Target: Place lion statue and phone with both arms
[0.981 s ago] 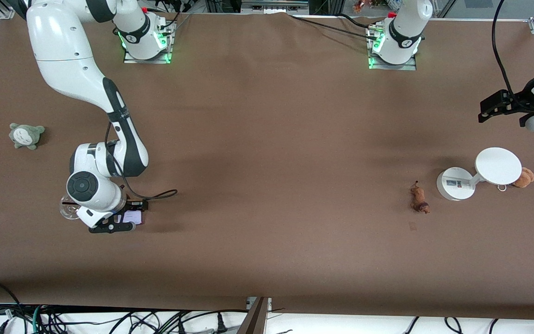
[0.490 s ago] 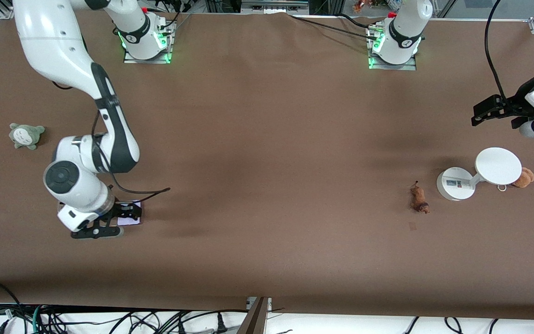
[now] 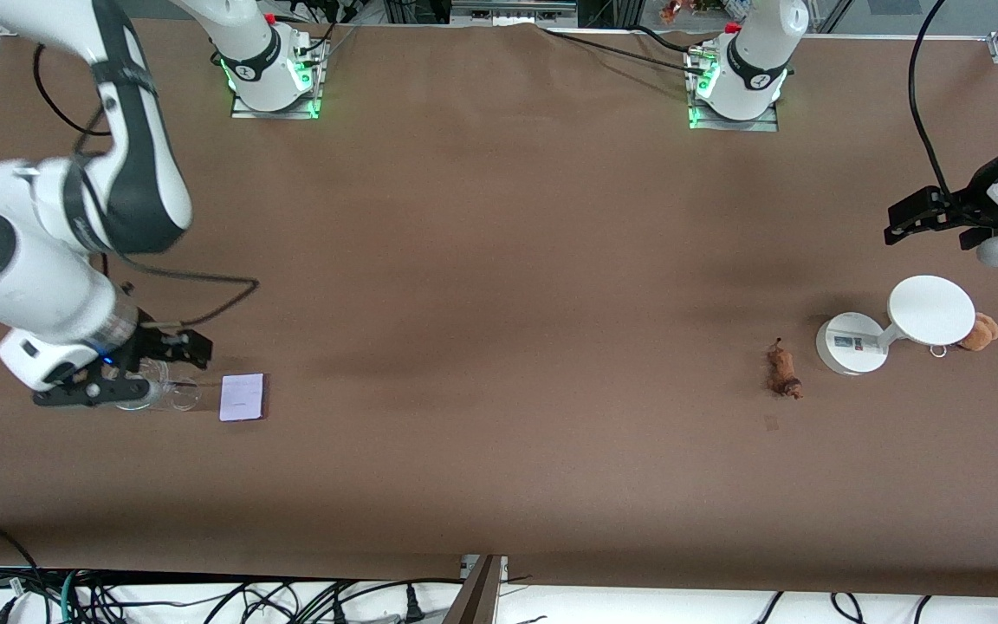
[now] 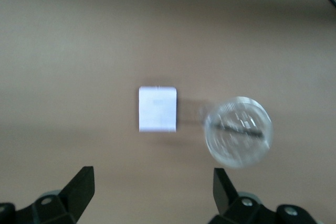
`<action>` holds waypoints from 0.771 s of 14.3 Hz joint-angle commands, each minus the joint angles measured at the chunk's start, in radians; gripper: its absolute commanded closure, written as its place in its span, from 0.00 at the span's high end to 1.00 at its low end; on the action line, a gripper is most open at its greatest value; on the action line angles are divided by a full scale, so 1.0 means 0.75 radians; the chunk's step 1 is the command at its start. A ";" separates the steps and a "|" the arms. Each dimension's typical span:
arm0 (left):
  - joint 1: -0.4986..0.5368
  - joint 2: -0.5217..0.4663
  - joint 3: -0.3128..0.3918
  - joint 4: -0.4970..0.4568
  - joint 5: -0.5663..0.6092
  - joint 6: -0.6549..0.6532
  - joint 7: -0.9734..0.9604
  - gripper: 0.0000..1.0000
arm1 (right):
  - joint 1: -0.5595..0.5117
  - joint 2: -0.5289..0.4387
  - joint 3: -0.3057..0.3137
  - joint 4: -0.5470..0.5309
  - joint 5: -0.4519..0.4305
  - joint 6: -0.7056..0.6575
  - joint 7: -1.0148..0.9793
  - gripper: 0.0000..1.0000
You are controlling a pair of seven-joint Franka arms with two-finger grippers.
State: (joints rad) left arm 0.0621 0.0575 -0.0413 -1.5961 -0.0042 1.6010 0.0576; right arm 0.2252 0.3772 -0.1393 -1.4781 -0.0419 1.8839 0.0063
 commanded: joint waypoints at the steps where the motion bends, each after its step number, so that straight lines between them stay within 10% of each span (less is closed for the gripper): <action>1: -0.005 0.022 0.002 0.048 -0.005 -0.026 -0.015 1.00 | -0.020 -0.106 0.006 -0.005 0.023 -0.226 -0.035 1.00; 11: -0.025 0.040 -0.008 0.070 -0.001 -0.024 -0.015 1.00 | -0.161 -0.409 0.124 -0.056 0.035 -0.489 -0.051 1.00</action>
State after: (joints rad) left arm 0.0493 0.0625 -0.0501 -1.5903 -0.0042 1.6010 0.0518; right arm 0.1366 0.1434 -0.0756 -1.4709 -0.0316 1.5152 -0.0177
